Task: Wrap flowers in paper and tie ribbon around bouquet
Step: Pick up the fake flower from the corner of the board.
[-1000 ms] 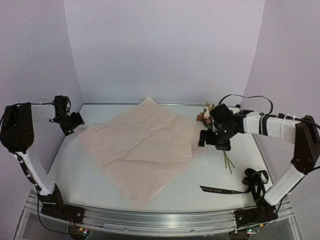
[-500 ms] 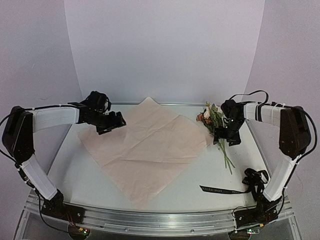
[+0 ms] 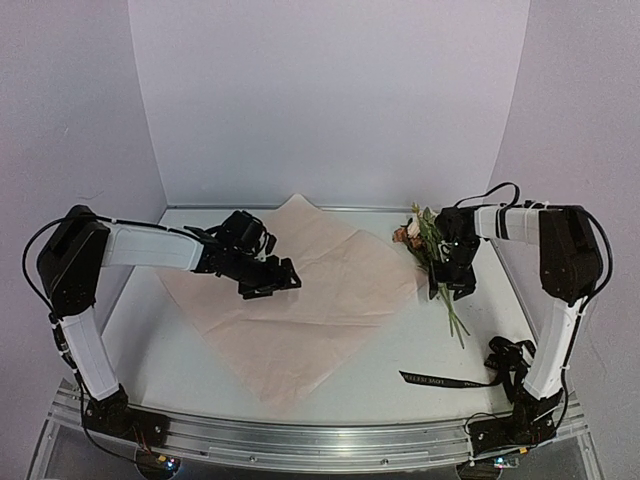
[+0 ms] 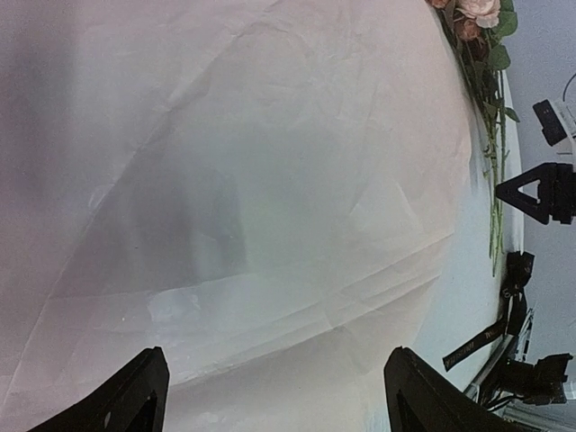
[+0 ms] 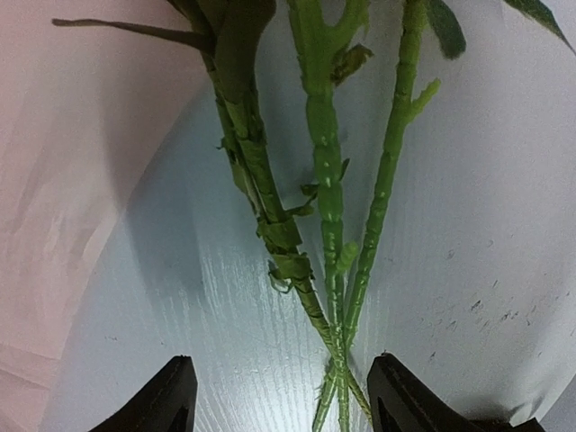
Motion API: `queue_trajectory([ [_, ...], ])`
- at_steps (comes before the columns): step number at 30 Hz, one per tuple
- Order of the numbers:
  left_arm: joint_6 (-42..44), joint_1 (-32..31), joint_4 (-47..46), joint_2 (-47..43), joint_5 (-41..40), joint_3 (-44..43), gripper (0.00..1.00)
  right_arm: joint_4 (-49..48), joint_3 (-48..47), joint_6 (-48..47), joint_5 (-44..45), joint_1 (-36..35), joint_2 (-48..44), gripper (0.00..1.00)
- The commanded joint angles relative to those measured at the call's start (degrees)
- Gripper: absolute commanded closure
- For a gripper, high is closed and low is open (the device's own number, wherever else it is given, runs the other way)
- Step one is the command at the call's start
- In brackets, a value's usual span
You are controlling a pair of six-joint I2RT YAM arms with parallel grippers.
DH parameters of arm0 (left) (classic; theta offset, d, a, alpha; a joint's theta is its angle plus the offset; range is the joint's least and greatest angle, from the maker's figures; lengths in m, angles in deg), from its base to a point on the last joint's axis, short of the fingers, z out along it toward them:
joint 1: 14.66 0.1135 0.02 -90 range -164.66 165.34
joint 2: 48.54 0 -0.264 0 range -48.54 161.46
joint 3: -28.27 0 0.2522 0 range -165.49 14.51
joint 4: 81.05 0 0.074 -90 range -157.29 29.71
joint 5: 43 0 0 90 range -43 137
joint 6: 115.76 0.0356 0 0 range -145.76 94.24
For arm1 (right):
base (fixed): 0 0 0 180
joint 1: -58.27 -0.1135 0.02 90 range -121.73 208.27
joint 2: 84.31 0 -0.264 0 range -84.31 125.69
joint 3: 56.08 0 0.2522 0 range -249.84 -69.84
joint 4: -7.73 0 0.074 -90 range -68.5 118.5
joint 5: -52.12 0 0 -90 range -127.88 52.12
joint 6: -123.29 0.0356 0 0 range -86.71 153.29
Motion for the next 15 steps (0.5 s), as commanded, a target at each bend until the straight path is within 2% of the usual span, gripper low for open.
queue_trajectory([
  [1,-1.1,-1.61,-3.57,1.9,0.48,-0.61,0.15,2.04,-1.37,0.62,0.51,1.02,0.73,0.35],
  [7,-3.17,-2.99,-5.33,3.19,-0.18,0.21,0.16,5.45,-3.86,3.98,-0.98,1.9,3.42,0.49],
  [15,-4.65,-3.6,-6.6,2.91,-0.3,1.21,0.16,5.81,-2.66,9.64,-0.29,2.08,5.61,0.51],
])
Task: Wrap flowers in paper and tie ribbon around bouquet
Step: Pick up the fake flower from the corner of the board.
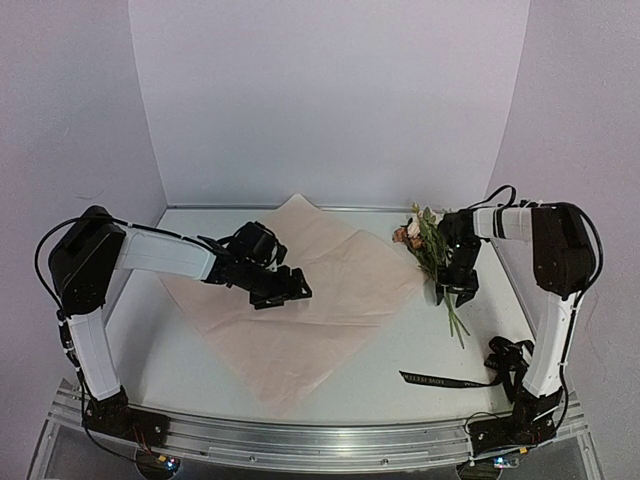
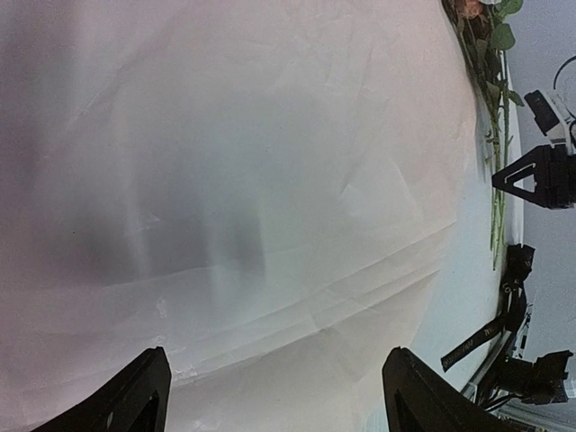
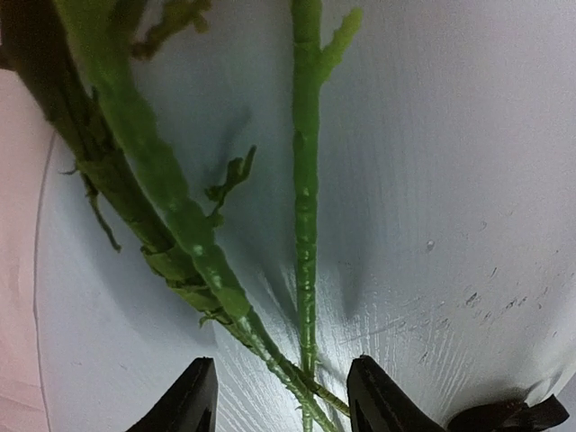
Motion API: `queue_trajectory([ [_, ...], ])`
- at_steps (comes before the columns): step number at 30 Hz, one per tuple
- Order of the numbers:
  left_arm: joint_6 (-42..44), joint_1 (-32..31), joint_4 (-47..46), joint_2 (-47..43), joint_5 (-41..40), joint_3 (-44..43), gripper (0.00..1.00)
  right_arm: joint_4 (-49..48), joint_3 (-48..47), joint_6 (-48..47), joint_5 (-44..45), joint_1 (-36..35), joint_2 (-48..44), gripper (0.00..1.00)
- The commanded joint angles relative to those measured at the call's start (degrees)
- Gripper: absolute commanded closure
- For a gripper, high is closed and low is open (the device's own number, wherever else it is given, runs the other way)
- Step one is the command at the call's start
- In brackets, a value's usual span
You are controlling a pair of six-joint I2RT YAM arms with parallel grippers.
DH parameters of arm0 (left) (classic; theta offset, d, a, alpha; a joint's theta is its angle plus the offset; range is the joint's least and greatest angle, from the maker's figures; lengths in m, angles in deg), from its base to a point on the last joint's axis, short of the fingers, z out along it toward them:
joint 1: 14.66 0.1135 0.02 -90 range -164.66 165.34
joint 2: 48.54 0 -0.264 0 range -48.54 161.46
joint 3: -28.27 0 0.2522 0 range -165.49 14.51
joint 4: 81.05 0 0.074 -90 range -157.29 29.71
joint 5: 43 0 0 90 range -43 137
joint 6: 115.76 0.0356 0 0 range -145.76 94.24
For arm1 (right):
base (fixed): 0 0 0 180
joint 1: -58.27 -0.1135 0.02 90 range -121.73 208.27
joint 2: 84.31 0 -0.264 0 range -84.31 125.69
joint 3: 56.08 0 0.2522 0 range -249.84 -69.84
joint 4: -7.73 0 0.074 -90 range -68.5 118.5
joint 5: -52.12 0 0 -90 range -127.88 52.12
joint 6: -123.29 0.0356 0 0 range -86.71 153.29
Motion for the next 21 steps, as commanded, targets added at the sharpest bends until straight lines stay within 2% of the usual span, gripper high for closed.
queue_trajectory([
  [1,-1.16,-0.35,-2.48,-0.76,-0.52,1.03,0.16,1.68,-0.11,4.91,0.0,0.08,1.85,0.52],
  [13,-2.55,-1.09,-2.76,-0.89,-2.08,2.8,0.18,1.19,5.44,9.04,2.33,-0.48,-0.01,0.77],
  [19,-5.4,-2.64,-2.82,-1.15,-3.01,4.11,0.18,1.06,8.41,10.02,3.19,-2.67,-1.34,0.97],
  [21,-6.51,-3.16,-2.51,-0.9,-3.31,4.38,0.18,1.14,8.91,10.35,3.16,-2.87,-2.18,1.0],
])
